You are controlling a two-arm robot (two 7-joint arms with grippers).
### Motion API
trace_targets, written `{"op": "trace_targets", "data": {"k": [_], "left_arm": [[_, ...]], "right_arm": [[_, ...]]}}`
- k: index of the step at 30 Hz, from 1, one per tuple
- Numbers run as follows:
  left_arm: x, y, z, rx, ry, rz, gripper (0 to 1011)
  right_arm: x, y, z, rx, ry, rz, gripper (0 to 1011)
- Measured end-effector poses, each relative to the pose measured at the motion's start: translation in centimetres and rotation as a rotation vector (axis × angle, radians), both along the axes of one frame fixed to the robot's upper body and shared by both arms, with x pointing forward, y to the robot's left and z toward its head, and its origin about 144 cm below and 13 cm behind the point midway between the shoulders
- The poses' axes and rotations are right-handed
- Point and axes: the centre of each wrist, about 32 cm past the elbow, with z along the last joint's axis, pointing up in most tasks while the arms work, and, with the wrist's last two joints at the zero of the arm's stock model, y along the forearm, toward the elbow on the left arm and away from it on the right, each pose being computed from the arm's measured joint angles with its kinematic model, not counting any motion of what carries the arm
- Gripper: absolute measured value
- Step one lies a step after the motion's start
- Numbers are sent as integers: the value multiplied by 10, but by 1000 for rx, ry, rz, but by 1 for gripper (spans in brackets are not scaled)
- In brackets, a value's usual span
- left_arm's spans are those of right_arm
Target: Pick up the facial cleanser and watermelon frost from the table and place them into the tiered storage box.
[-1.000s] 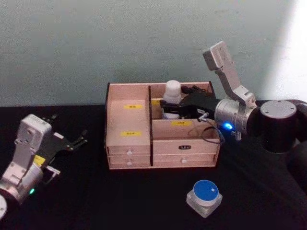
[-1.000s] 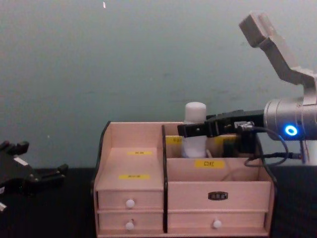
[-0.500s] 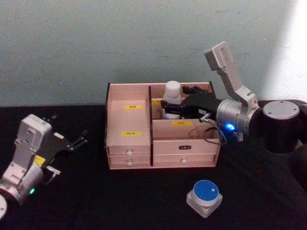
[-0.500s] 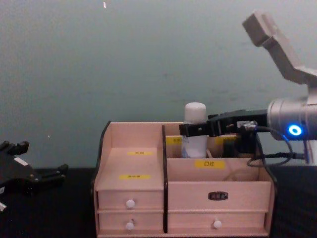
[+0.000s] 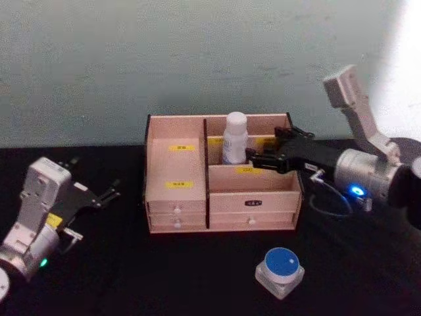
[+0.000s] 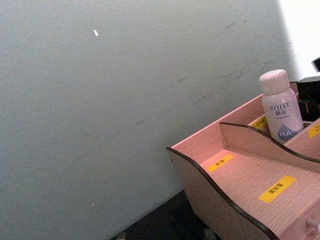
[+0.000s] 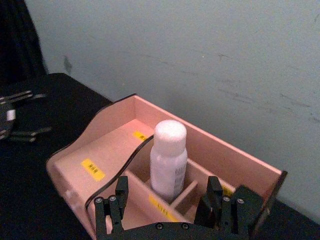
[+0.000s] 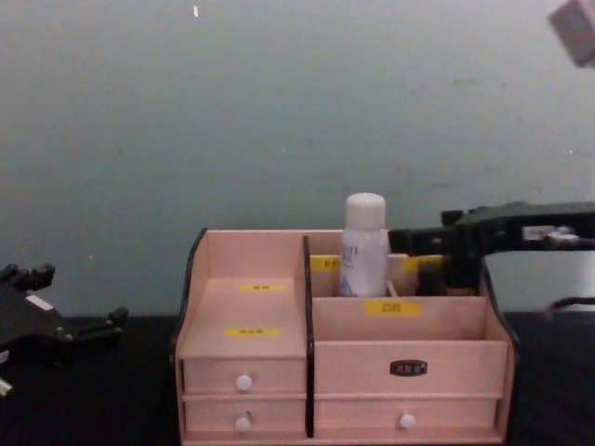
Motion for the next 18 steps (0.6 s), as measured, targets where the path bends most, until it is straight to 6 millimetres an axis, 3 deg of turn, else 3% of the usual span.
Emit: {"op": "trace_targets", "data": {"k": [8,18], "left_arm": [[0,0,0,0,0,0,1001],[0,0,0,0,0,0,1001]], "right_arm": [[-29,-22,-1,-8,6,48,1002],[-62,-42,-18,-49,70,125,1003]]}}
